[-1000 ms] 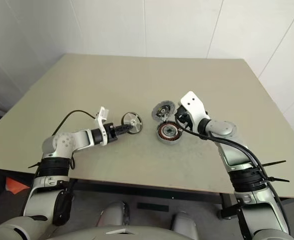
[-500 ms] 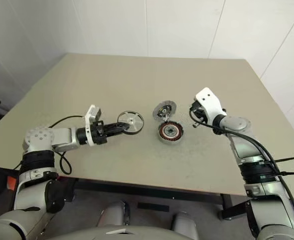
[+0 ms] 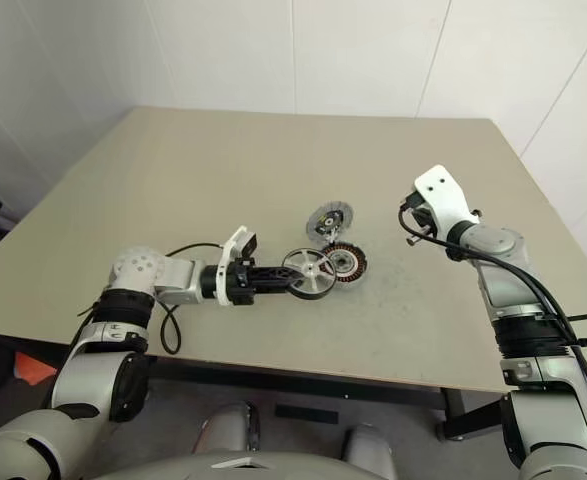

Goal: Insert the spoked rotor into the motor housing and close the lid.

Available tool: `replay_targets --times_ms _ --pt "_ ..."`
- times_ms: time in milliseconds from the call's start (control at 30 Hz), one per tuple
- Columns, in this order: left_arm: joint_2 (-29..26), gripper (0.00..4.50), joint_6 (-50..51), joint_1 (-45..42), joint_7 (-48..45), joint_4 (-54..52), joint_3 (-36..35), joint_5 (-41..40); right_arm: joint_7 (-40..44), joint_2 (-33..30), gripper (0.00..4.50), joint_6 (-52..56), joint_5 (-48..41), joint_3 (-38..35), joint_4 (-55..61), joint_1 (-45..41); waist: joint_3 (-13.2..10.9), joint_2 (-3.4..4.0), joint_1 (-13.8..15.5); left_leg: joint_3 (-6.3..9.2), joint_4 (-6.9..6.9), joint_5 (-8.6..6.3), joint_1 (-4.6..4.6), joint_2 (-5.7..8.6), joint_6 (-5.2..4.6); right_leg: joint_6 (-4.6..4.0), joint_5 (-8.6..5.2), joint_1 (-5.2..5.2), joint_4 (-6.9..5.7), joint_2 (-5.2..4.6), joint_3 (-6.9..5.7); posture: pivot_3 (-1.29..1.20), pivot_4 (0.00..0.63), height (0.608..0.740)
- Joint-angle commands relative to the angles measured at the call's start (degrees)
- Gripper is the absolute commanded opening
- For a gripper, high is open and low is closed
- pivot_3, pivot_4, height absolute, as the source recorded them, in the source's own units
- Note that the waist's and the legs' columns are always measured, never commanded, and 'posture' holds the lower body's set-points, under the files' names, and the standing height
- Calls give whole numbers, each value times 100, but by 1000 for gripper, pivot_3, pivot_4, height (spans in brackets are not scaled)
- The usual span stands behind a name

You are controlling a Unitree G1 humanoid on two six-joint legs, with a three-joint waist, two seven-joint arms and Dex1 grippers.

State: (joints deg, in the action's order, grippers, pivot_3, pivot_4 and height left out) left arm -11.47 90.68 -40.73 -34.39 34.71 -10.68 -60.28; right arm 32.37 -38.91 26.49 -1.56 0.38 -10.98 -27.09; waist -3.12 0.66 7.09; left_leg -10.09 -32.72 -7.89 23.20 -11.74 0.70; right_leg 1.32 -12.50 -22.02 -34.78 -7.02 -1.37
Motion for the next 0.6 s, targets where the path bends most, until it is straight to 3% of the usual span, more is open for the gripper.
replay_targets --times_ms 33,233,600 --pt "248 682 -370 -456 -254 425 -155 205 -68 -118 0 -40 18 -240 204 20 0 0 12 1 0 0 0 0 1 0 0 3 0 -1 0 0 0 740" --pt "584 682 -1011 -759 -423 1222 -261 702 -83 -85 0 -3 29 -261 299 99 0 0 -4 0 0 -3 0 0 -6 0 0 1 3 0 -3 0 0 740" --pt "979 682 -1403 -1036 -593 1546 -518 1034 -67 -50 0 -63 58 -197 232 47 0 0 10 0 -3 -6 0 3 -11 -1 0 4 3 -6 -7 0 0 740"
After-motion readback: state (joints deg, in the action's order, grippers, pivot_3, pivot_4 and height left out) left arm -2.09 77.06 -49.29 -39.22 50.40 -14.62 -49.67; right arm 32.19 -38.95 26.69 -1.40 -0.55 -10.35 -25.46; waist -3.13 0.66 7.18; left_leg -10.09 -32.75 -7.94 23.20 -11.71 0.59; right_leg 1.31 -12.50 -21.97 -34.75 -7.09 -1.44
